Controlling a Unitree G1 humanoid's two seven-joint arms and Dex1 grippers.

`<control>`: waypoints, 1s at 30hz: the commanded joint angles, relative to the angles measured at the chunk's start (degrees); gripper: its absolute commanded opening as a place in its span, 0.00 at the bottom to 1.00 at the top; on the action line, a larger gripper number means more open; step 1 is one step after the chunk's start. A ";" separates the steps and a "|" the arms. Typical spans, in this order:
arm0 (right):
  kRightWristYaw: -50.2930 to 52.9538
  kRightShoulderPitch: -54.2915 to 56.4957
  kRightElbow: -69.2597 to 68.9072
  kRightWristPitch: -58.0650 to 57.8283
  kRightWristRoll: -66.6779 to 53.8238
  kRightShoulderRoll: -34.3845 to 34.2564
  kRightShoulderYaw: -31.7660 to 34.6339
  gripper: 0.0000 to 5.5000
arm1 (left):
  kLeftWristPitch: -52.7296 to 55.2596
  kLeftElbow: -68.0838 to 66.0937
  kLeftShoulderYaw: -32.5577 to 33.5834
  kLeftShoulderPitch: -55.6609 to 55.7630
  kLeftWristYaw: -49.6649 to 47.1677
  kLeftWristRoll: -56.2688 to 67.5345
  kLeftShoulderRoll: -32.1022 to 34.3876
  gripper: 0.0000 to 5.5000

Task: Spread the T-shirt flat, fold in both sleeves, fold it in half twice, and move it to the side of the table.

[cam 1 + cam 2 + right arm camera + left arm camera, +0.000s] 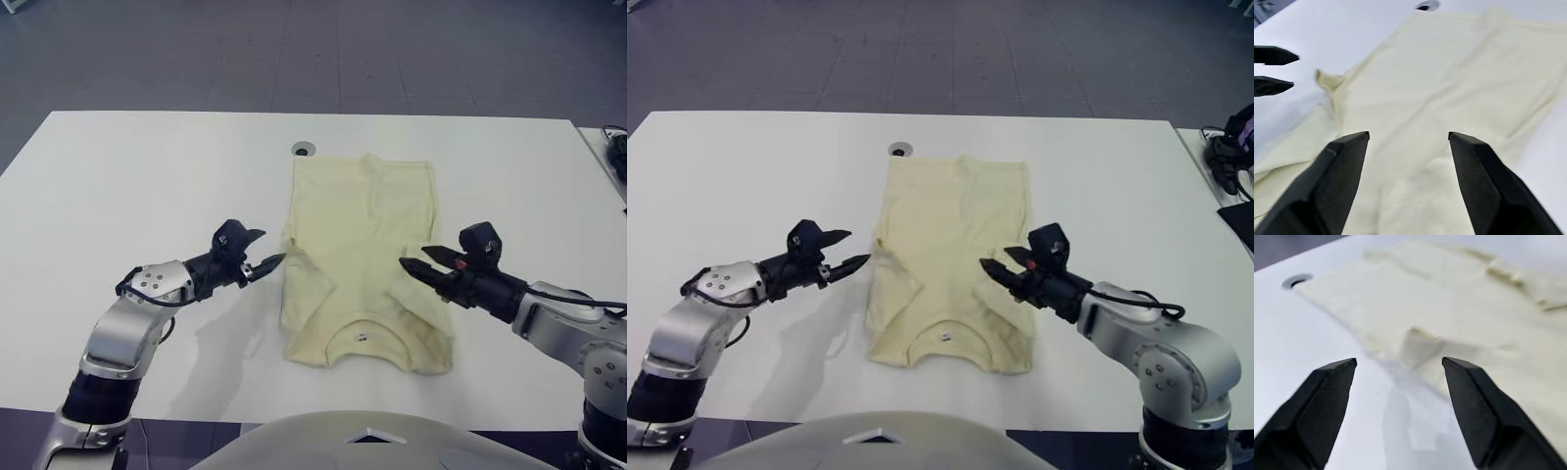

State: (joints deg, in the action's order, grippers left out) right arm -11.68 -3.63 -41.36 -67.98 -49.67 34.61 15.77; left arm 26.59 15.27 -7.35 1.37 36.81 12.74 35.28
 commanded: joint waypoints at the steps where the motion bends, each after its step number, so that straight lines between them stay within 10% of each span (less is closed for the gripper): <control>1: -3.32 -4.98 1.21 6.49 8.30 4.86 -4.39 0.68 | -6.03 -8.34 -3.32 4.49 -1.47 -4.68 -3.75 0.73; 12: -12.40 -22.98 5.42 30.97 33.13 12.98 -15.39 0.98 | -14.60 -23.66 -5.48 10.80 -0.58 -9.08 -8.54 0.98; 30: -14.31 -9.01 29.44 52.35 48.62 6.27 -21.53 0.98 | -27.51 -48.00 -6.37 22.45 -6.26 -17.10 -13.20 0.98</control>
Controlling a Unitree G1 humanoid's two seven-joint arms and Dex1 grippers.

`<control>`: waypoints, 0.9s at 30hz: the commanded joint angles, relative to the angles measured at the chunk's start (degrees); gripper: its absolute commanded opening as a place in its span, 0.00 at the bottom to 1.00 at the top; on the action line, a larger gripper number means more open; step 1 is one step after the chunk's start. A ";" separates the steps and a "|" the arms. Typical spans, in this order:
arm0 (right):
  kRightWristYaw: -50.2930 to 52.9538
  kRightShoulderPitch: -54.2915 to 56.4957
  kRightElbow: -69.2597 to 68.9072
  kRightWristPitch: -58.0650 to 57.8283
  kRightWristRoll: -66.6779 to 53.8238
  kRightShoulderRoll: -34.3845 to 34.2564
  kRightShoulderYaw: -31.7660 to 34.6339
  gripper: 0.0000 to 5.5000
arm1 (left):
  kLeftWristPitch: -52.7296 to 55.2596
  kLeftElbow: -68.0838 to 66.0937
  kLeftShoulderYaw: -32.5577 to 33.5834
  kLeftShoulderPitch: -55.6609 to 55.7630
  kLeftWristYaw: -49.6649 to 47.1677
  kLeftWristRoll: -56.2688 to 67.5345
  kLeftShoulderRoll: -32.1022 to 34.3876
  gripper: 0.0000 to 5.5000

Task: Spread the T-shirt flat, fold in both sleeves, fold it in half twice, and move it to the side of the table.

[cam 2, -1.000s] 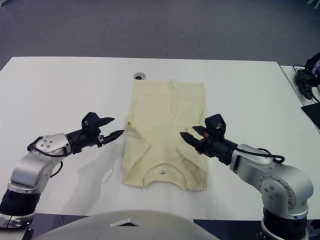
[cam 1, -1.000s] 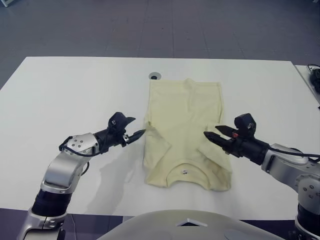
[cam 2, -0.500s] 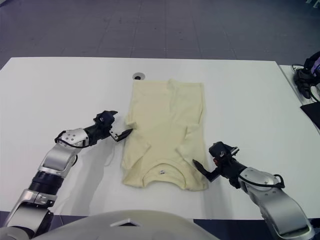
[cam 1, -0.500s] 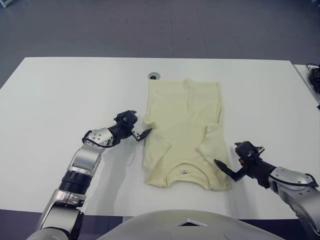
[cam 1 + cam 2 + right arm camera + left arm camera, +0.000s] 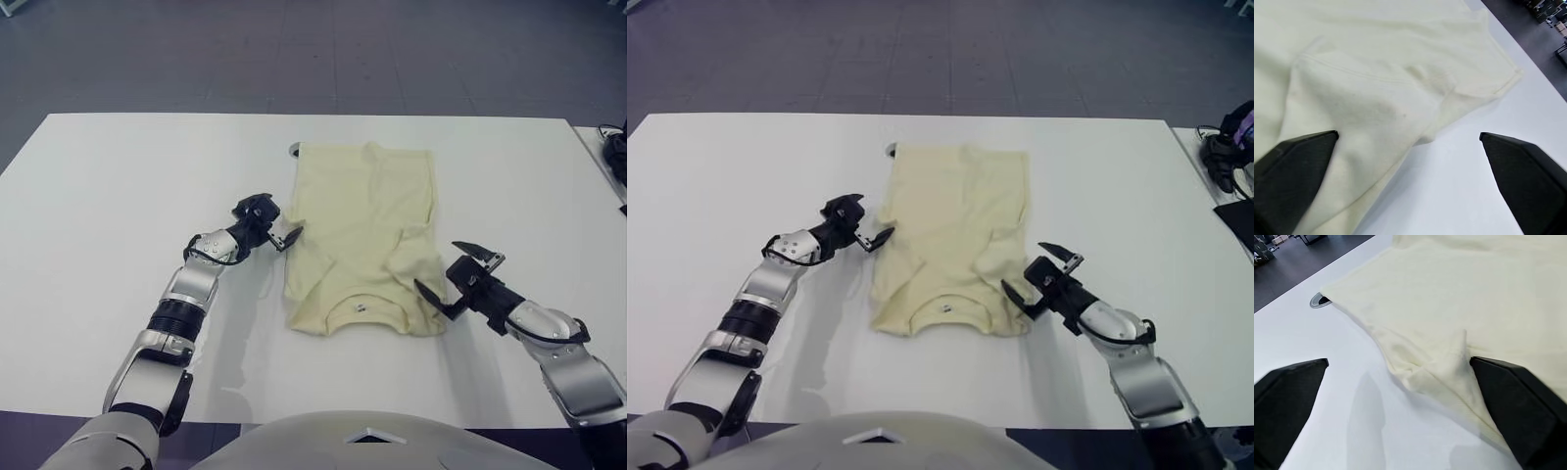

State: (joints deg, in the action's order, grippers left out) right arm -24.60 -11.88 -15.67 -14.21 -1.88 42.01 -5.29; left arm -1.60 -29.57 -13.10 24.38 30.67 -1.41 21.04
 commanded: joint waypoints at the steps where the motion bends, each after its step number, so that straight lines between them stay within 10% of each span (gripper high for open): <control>1: -1.55 -0.82 2.92 -2.12 -0.78 -1.99 0.54 0.98 | 0.21 -2.79 -0.46 -0.57 -0.18 -3.21 1.44 0.98; 12: -0.80 -5.70 -12.54 -10.74 -13.05 -6.03 15.56 0.98 | 11.01 38.31 6.40 -20.18 4.78 5.91 7.46 0.98; 27: -0.86 -16.48 -6.98 -3.19 9.93 -0.97 3.55 0.98 | 2.55 42.73 -4.93 -36.06 0.97 -14.93 14.98 0.98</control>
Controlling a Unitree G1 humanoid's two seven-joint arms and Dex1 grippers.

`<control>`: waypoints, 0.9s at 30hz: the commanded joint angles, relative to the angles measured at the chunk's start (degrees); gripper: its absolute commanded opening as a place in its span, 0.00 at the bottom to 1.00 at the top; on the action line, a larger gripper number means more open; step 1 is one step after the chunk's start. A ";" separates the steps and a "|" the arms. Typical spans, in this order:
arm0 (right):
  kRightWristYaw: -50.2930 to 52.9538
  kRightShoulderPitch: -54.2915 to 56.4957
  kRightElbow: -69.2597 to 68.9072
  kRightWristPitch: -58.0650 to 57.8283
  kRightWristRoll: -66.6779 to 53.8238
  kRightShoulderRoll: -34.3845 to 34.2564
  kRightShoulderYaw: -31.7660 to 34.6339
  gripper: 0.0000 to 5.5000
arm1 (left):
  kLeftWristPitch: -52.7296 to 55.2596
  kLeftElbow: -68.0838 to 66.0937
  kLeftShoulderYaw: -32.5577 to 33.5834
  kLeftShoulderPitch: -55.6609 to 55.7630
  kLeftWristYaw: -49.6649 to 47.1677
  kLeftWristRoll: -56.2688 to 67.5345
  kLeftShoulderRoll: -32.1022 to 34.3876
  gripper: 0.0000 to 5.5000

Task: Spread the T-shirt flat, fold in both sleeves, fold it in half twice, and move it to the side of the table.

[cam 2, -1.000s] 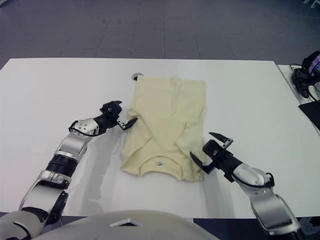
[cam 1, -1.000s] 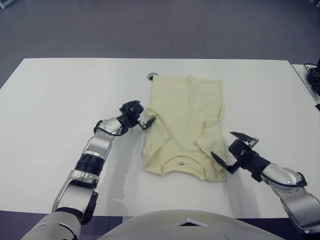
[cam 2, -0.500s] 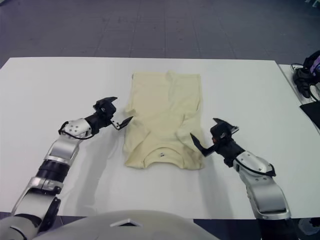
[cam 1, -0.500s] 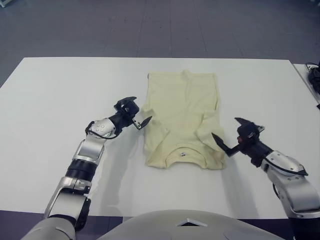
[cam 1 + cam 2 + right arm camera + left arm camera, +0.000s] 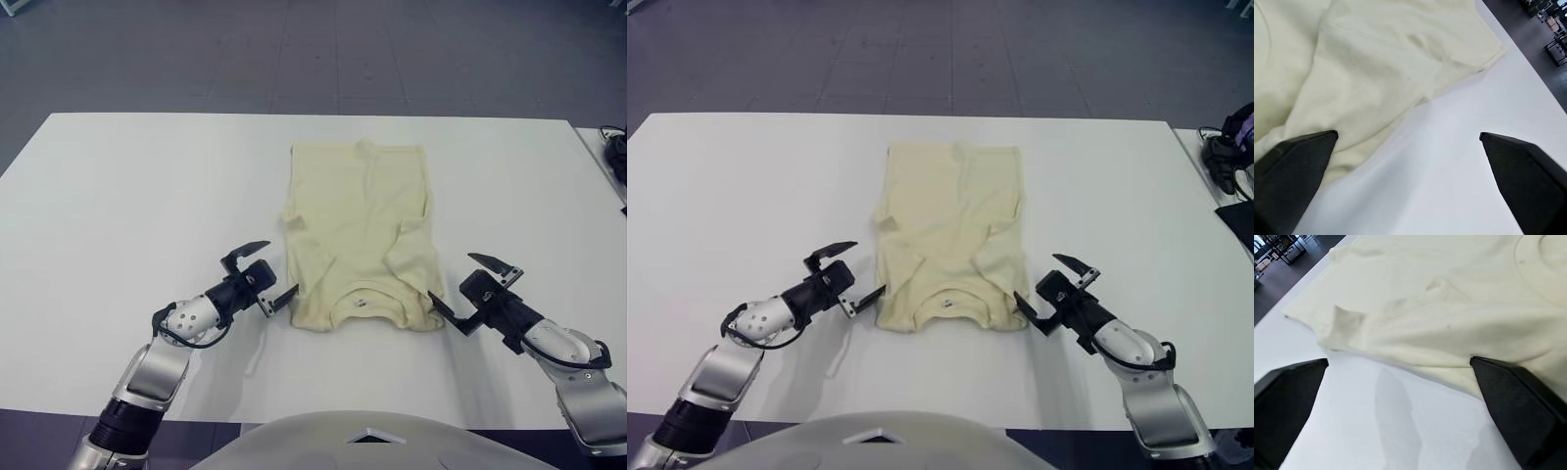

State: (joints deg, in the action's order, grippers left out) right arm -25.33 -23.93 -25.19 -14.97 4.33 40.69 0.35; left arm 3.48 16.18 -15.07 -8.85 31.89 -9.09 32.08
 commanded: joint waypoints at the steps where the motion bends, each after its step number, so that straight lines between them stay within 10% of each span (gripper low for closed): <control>1: 0.03 -4.92 2.25 -2.39 3.82 0.14 -2.01 0.98 | -3.44 -3.30 -3.14 -3.21 -0.80 -8.58 4.55 0.98; 27: -0.38 -7.85 -5.63 0.33 -1.53 -5.96 7.21 0.98 | -5.85 6.34 4.69 -7.06 0.44 -2.54 5.98 0.98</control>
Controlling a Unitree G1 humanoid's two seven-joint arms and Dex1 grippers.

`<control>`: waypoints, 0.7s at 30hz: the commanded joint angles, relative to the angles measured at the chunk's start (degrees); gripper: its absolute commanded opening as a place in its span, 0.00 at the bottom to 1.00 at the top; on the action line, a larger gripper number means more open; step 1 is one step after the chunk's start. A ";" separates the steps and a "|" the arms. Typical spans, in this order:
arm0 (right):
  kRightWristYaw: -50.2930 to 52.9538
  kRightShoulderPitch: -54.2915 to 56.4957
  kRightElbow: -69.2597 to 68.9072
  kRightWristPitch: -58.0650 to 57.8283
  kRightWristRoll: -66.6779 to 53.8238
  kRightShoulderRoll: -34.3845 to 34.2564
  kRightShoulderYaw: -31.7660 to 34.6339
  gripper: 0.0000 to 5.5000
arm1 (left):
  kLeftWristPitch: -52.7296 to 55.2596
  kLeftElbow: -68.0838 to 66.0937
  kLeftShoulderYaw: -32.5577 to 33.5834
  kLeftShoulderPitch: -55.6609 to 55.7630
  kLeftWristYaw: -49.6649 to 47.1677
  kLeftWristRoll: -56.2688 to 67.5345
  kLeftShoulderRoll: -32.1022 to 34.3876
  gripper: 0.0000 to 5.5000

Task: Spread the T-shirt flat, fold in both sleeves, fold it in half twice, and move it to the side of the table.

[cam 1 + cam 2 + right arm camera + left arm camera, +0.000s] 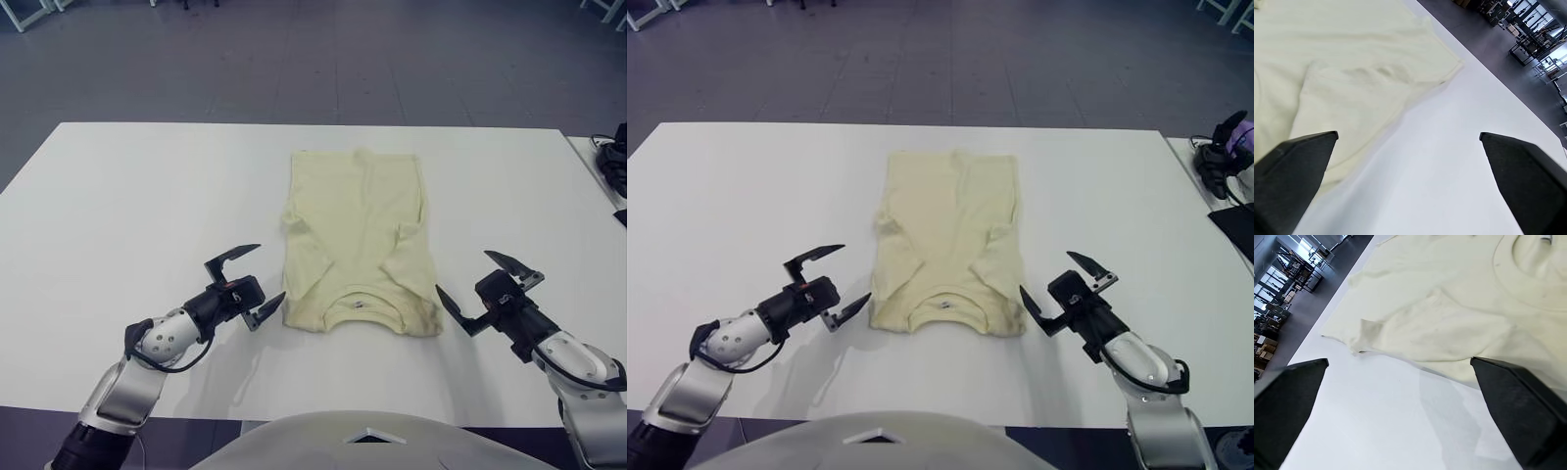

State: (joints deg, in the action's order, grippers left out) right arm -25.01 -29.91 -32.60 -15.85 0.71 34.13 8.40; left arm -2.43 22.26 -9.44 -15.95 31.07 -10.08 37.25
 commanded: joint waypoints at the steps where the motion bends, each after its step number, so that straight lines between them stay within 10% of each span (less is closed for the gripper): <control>1: -0.79 -2.12 2.89 1.36 3.28 1.03 -1.74 0.98 | -0.34 -0.39 -1.72 0.19 1.33 -2.30 0.69 0.98; 12: -0.93 -2.55 9.10 4.82 8.94 2.01 -5.20 0.98 | -2.91 -4.02 -6.16 -1.28 4.03 -9.77 4.28 0.98; 21: -4.01 -2.38 0.97 7.30 -2.10 1.17 5.91 0.98 | -3.53 4.00 3.06 -4.95 2.45 -6.05 6.09 0.98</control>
State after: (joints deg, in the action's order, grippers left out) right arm -27.28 -31.62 -31.00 -7.42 0.50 34.33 11.70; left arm -6.51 22.90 -8.83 -19.45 33.04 -17.61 42.46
